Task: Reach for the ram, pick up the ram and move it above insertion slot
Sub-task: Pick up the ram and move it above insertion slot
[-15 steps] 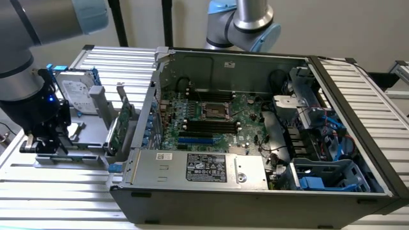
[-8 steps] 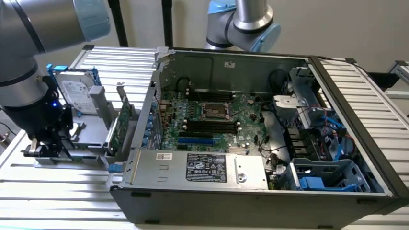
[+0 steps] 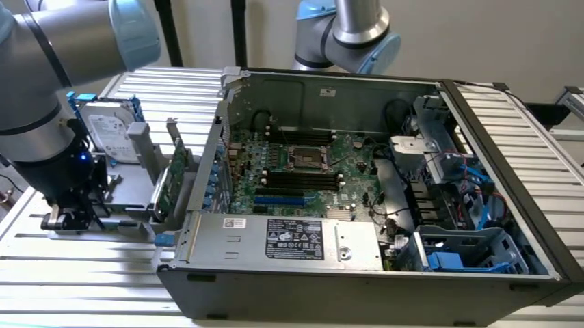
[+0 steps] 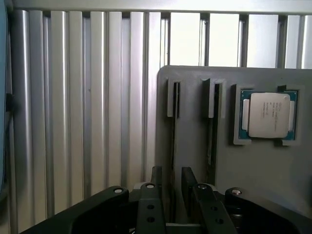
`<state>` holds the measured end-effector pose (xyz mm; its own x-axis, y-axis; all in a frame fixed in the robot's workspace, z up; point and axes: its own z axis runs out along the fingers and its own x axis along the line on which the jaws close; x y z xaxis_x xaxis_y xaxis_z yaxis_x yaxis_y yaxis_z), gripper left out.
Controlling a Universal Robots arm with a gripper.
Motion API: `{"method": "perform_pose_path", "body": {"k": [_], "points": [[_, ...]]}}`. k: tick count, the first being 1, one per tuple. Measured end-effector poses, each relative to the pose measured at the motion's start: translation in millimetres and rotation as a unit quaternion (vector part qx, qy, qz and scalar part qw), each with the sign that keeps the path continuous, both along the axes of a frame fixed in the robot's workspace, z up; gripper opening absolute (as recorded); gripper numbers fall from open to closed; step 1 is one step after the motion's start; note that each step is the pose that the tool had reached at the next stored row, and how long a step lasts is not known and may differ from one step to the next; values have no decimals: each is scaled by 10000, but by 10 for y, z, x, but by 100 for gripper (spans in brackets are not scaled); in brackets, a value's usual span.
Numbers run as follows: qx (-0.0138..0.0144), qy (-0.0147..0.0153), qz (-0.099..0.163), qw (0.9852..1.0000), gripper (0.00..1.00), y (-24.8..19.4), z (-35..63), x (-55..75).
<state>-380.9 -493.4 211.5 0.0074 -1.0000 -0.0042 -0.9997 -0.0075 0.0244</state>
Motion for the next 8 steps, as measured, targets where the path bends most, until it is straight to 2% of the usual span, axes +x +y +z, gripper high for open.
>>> {"method": "perform_pose_path", "body": {"k": [5,8], "points": [[0,0,0,10000,31,4,-83,-1],[0,0,1,10000,31,15,-97,0]]}}
